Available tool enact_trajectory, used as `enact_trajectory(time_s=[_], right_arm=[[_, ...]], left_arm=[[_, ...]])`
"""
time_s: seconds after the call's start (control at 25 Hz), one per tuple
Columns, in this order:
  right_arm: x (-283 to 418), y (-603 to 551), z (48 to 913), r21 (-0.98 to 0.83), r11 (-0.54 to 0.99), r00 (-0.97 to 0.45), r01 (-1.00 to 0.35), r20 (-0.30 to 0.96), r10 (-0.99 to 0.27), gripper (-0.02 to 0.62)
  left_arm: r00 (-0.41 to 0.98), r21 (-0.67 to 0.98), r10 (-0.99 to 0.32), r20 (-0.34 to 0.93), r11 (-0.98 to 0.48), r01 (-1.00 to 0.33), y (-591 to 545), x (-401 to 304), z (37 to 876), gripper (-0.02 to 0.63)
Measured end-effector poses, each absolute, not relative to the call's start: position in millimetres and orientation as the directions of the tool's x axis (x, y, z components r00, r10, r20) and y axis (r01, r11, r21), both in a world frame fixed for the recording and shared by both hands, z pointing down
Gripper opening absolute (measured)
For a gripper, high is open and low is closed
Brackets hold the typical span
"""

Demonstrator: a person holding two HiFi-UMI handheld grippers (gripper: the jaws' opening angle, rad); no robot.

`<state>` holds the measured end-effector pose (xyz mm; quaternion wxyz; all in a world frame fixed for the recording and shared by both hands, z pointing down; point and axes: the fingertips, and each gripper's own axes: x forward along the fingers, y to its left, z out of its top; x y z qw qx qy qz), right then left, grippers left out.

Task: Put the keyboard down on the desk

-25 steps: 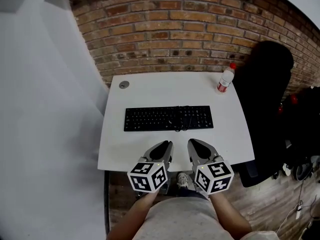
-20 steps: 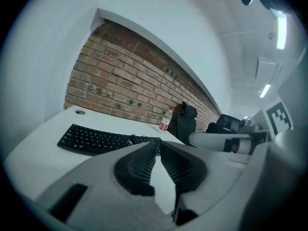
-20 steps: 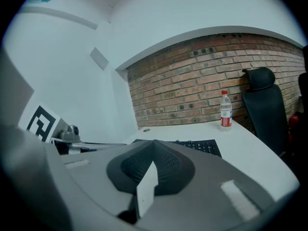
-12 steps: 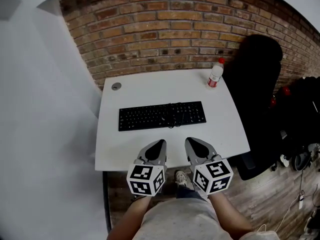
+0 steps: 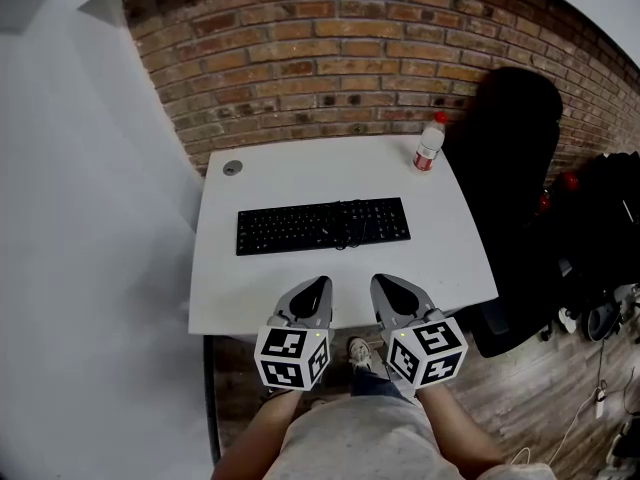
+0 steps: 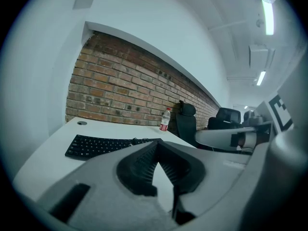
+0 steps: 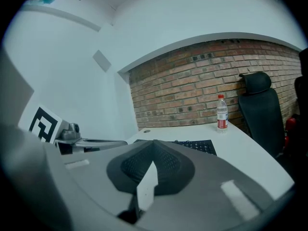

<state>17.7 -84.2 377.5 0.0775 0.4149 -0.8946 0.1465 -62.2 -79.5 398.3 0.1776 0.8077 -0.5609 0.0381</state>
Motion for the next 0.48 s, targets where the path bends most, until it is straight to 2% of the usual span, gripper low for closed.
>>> enact_trajectory(time_s=[0.48], right_arm=[[17,-70,377,-0.195,0.610,-0.640,-0.768,0.260,-0.723,0.009]], left_arm=[[0.380,0.242,-0.888,0.259,-0.321,-0.916,-66,-60,398,-0.008]])
